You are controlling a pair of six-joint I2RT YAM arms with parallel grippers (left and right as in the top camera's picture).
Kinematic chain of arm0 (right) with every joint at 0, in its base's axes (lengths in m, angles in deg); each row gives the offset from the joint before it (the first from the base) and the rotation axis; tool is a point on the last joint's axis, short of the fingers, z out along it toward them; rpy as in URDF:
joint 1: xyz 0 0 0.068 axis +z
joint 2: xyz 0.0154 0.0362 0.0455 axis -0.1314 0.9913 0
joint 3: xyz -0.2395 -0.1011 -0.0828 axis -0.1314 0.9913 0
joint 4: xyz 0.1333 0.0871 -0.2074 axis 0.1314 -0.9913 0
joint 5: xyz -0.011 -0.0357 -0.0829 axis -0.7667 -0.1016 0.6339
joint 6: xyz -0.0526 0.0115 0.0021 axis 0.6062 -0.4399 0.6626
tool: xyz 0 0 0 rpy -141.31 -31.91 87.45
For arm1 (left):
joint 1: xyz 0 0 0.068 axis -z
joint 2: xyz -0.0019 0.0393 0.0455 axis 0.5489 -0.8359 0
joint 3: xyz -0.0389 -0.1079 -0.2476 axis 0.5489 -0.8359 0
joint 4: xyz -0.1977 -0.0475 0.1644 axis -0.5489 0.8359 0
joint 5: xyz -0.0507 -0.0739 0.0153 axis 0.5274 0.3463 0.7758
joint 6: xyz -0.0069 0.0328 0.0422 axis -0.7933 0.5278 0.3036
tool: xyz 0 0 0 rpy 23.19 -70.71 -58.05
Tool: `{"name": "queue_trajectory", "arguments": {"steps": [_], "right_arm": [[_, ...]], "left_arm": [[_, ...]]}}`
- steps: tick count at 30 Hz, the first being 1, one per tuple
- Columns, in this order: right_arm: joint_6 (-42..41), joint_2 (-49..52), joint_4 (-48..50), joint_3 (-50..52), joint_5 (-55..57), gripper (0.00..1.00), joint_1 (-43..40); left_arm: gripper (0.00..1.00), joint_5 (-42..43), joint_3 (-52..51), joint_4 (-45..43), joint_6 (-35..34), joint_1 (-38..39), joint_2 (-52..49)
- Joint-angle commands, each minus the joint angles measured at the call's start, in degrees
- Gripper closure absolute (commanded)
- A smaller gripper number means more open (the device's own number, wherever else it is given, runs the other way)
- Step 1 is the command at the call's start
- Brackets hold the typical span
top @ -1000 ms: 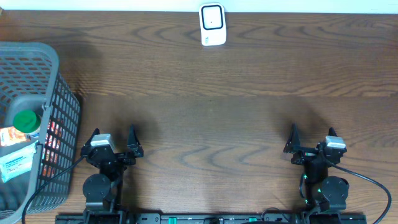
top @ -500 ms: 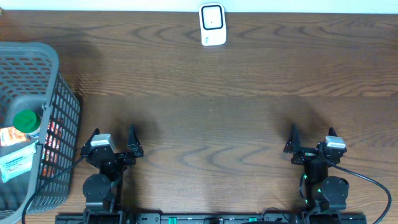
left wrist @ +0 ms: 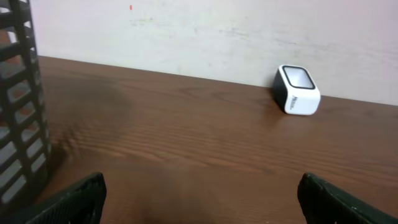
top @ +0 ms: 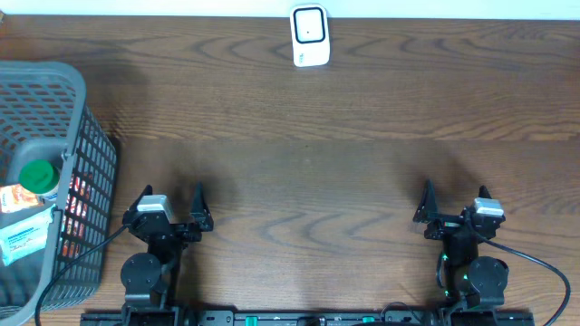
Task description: Scan the item barcode
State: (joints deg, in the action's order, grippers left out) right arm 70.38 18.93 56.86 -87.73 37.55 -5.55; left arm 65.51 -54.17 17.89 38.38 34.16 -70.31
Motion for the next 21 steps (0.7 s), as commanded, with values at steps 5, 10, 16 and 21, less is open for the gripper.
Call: {"name": "queue_trajectory", "arguments": {"steps": [5,10,16,21], "right_arm": [[0.76,0.02,-0.22,0.07,0.70,0.01,0.35],[0.76,0.02,-0.22,0.07,0.70,0.01,0.35],[0.76,0.02,-0.22,0.07,0.70,0.01,0.35],[0.76,0.02,-0.22,0.07,0.70,0.01,0.35]], "left_arm": [[0.02,2.84,-1.44,-0.02,0.24,-0.13,-2.67],[0.02,2.56,-1.44,-0.33,0.42,-0.15,-4.13],[0.02,2.58,-1.44,-0.92,0.39,-0.17,-4.35],[0.02,2.60,-1.44,-0.09,0.39,-0.17,-4.35]]}}
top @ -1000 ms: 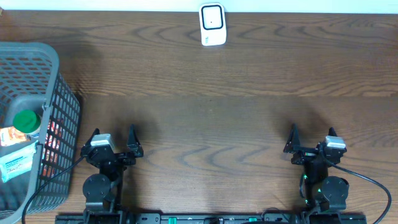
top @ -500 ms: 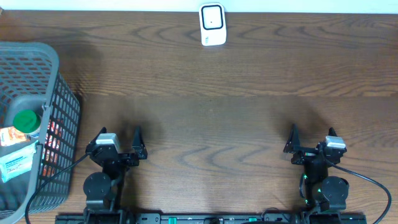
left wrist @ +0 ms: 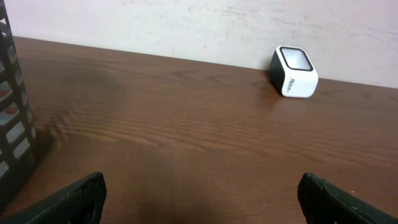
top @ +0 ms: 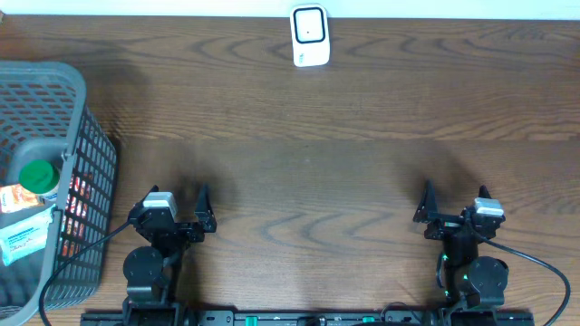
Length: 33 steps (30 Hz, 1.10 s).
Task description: Scan the item barcode
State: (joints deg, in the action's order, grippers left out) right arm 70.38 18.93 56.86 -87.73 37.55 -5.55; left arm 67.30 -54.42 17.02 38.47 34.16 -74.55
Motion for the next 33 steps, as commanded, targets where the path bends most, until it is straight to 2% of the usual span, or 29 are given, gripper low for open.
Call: {"name": "queue_trajectory", "arguments": {"steps": [1,9,13,22,25,29,33], "right_arm": [[0.76,0.02,-0.22,0.07,0.70,0.01,0.35],[0.76,0.02,-0.22,0.07,0.70,0.01,0.35],[0.76,0.02,-0.22,0.07,0.70,0.01,0.35],[0.76,0.02,-0.22,0.07,0.70,0.01,0.35],[0.76,0.02,-0.22,0.07,0.70,0.01,0.35],[0.76,0.02,-0.22,0.07,0.70,0.01,0.35],[0.76,0.02,-0.22,0.07,0.70,0.01,0.35]], "left_arm": [[0.02,0.81,-1.20,0.74,0.28,-0.17,-0.11],[0.02,0.81,-1.20,0.66,0.28,-0.17,-0.11],[0.02,1.29,-1.18,-0.61,-3.06,-0.17,-0.11],[0.02,10.08,4.20,0.00,-2.93,-0.13,-2.32],[0.02,11.32,9.29,4.07,-2.91,-0.13,-5.20],[0.02,11.28,19.10,13.66,0.42,-0.13,-11.37],[0.02,12.52,31.32,23.82,0.74,-0.13,-20.48]]}}
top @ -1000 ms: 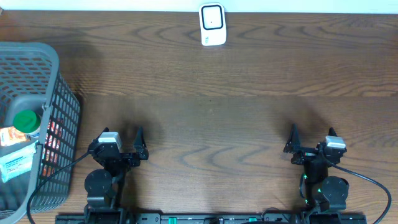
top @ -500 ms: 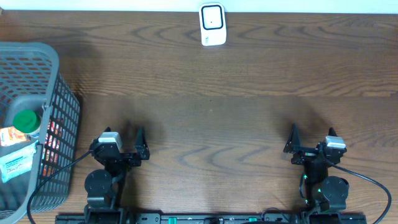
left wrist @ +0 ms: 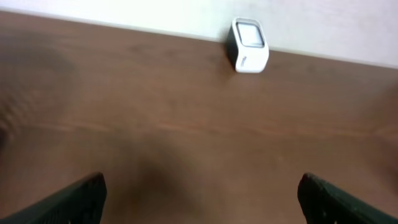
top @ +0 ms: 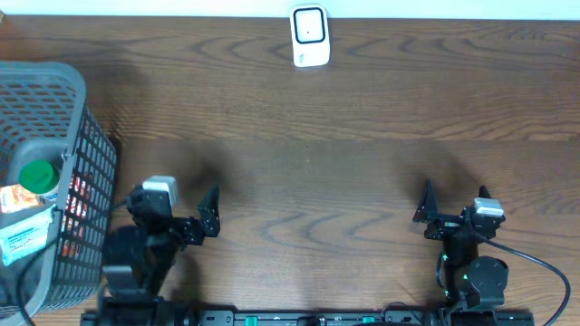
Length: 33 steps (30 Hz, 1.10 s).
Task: Scan the item barcode
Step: 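Move the left gripper into the basket toward the green-capped bottle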
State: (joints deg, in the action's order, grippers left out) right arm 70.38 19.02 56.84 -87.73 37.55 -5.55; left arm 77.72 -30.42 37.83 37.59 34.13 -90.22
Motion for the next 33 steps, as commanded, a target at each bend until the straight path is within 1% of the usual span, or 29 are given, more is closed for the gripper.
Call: {"name": "queue_trajectory", "arguments": {"steps": [1,3,5,8,10,13,15,19,22,24,26,28,29,33], "right_arm": [[0.76,-0.07,-0.20,0.07,0.70,0.01,0.35],[0.76,-0.07,-0.20,0.07,0.70,0.01,0.35],[0.76,-0.07,-0.20,0.07,0.70,0.01,0.35],[0.76,-0.07,-0.20,0.07,0.70,0.01,0.35],[0.76,-0.07,-0.20,0.07,0.70,0.01,0.35],[0.76,-0.07,-0.20,0.07,0.70,0.01,0.35],[0.74,-0.07,-0.20,0.07,0.70,0.01,0.35],[0.76,-0.07,-0.20,0.07,0.70,0.01,0.35],[0.76,-0.07,-0.20,0.07,0.70,0.01,0.35],[0.76,-0.07,-0.20,0.07,0.70,0.01,0.35],[0.76,-0.07,-0.20,0.07,0.70,0.01,0.35],[0.76,-0.07,-0.20,0.07,0.70,0.01,0.35],[0.76,-0.07,-0.20,0.07,0.70,0.01,0.35],[0.76,-0.07,-0.20,0.07,0.70,0.01,0.35]], "left_arm": [[0.02,4.26,10.47,5.88,1.62,-0.11,-7.06],[0.02,10.62,15.65,10.93,1.62,-0.11,-10.51],[0.02,15.41,18.84,13.27,1.62,-0.11,-13.27],[0.02,16.68,19.43,13.05,-0.44,-0.11,-15.19],[0.02,18.95,19.47,13.03,-1.62,-0.11,-15.91],[0.02,18.86,20.70,15.43,-1.66,-0.11,-16.46],[0.02,18.49,23.26,18.80,-1.66,-0.11,-17.40],[0.02,17.94,32.24,24.83,-1.60,-0.11,-20.57],[0.02,17.33,42.07,27.65,-1.40,-0.11,-23.78],[0.02,13.49,49.40,30.40,-1.44,-0.11,-26.27],[0.02,5.84,55.71,33.73,-2.16,-0.11,-28.48],[0.02,-5.75,63.82,38.49,-6.43,-0.13,-31.47],[0.02,-9.90,67.73,40.72,-8.02,-0.17,-33.00],[0.02,-22.88,82.18,49.09,-13.55,-0.17,-39.45]]}}
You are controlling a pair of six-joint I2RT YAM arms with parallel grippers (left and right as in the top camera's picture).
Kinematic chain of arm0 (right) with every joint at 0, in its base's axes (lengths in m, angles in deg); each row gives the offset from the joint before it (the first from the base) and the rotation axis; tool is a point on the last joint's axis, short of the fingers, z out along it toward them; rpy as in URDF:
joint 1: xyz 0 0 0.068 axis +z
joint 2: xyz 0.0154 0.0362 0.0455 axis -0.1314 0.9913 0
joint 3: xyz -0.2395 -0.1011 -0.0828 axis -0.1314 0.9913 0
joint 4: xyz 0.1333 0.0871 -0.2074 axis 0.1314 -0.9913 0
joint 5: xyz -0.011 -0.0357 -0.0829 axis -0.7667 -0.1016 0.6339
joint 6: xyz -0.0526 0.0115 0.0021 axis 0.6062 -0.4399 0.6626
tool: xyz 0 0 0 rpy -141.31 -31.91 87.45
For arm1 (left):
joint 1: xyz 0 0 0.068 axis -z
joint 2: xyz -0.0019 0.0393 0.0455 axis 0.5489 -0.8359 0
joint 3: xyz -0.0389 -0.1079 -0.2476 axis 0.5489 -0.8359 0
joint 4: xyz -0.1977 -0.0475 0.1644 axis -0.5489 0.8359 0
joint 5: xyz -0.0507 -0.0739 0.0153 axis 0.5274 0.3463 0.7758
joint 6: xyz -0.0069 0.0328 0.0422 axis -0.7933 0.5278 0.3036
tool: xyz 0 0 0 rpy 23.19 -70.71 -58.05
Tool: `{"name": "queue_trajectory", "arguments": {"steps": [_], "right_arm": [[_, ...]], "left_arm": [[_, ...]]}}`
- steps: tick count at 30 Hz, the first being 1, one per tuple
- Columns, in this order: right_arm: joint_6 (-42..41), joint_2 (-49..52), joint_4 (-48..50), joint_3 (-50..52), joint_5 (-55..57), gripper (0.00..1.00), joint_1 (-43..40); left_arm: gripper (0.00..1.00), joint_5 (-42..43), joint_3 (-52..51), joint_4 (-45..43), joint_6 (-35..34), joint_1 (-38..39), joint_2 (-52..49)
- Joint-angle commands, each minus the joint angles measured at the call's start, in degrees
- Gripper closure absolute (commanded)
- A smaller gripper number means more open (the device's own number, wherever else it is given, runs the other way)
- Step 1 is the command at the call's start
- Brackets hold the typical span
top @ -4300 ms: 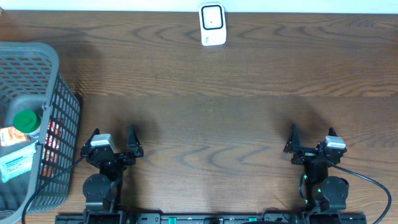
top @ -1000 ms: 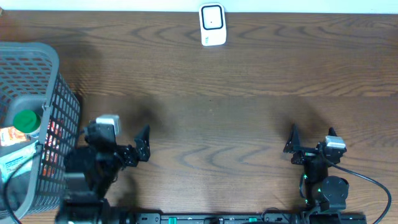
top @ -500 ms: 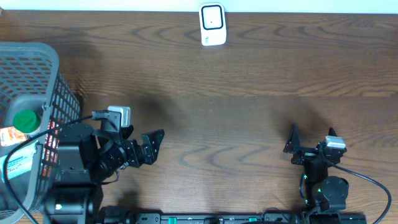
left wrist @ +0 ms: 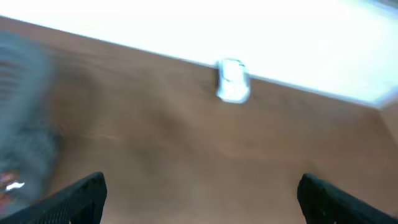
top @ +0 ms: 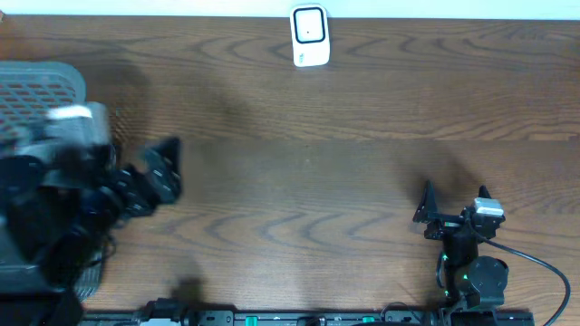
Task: Scan the item barcode
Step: 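Move the left gripper into the basket toward the green-capped bottle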
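The white barcode scanner (top: 309, 36) stands at the table's far edge, also seen in the blurred left wrist view as the scanner (left wrist: 232, 79). The grey mesh basket (top: 41, 77) sits at the far left. My left arm is raised and blurred over it, covering the items inside. My left gripper (top: 154, 177) is open with nothing between its fingers (left wrist: 81, 198). A red and white blur (left wrist: 9, 183) shows low at the left by the basket (left wrist: 25, 118). My right gripper (top: 453, 201) rests open near the front edge.
Brown wooden table (top: 362, 136) with a white wall along its far edge. The basket's right wall stands close to my left arm.
My left arm has risen and swung left, from beside the basket to over it. Its wrist view now looks down from higher up, with the basket at its left. The right arm is unmoved.
Both grippers rested open at the front edge, the basket holding a green-capped bottle and packets. The left arm then turned slightly, then stood lifted and nearer the basket, and now hangs over the basket, still open and empty.
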State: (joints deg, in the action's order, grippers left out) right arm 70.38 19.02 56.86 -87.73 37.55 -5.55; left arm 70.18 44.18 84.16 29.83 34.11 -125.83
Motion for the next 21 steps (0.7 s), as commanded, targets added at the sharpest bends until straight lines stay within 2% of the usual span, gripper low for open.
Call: {"name": "queue_trajectory", "arguments": {"steps": [1,5,9,14,17,21], "right_arm": [[0.76,-0.07,-0.22,0.07,0.70,0.01,0.35],[0.76,-0.07,-0.22,0.07,0.70,0.01,0.35],[0.76,-0.07,-0.22,0.07,0.70,0.01,0.35],[0.76,-0.07,-0.22,0.07,0.70,0.01,0.35],[0.76,-0.07,-0.22,0.07,0.70,0.01,0.35],[0.76,-0.07,-0.22,0.07,0.70,0.01,0.35]], "left_arm": [[0.02,-18.95,11.23,5.29,-7.26,-0.15,-5.73],[0.02,-30.93,21.29,14.47,-11.54,-1.22,-13.03],[0.02,-30.86,23.08,17.73,-12.17,-5.77,-19.12],[0.02,-30.80,23.06,19.34,-13.97,-16.35,-24.72],[0.02,-26.75,23.06,20.41,-15.15,-24.92,-27.19],[0.02,-13.94,22.97,20.74,-15.08,-36.11,-30.36]]}}
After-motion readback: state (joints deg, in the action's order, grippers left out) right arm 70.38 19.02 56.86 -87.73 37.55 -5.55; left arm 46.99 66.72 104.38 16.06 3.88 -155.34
